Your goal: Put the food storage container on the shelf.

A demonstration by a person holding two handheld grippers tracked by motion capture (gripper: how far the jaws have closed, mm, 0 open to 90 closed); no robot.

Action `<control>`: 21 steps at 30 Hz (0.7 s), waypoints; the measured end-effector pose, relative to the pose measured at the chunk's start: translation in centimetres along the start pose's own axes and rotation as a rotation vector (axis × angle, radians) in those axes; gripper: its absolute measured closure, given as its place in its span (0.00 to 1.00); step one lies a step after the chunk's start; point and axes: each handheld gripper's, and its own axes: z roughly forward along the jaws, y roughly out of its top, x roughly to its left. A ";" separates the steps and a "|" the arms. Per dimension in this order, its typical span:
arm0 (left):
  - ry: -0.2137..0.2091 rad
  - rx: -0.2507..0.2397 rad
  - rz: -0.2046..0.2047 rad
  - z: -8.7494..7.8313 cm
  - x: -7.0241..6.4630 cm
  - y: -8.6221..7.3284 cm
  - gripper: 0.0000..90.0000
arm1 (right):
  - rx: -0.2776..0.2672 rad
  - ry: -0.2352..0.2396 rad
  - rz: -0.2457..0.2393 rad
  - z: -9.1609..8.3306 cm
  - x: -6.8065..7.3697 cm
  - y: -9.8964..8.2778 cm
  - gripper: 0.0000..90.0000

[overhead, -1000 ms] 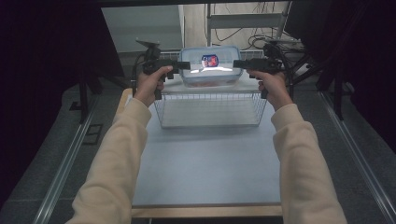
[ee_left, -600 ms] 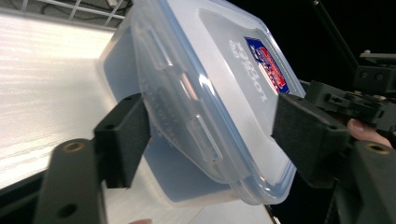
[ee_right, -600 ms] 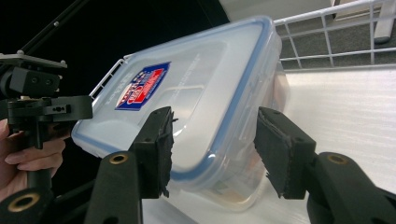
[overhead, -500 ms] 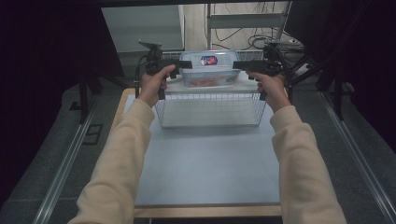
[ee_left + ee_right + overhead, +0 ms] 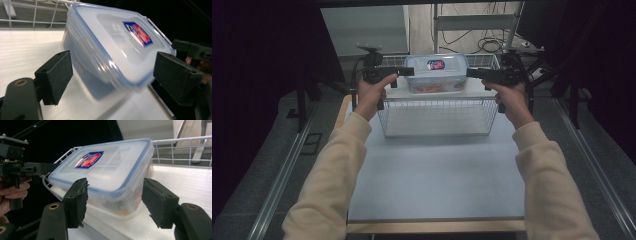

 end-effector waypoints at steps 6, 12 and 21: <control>-0.010 -0.011 0.050 -2.7 -1.7 -2.9 0.18 | 0.009 0.002 -0.077 -2.4 1.0 -2.1 0.39; -0.053 0.005 0.102 -4.3 -3.3 -7.6 0.19 | 0.007 0.040 -0.128 -4.6 1.8 -5.9 0.38; -0.142 0.031 0.183 -5.6 -4.9 -15.8 0.20 | 0.027 0.107 -0.206 -6.1 3.4 -13.1 0.34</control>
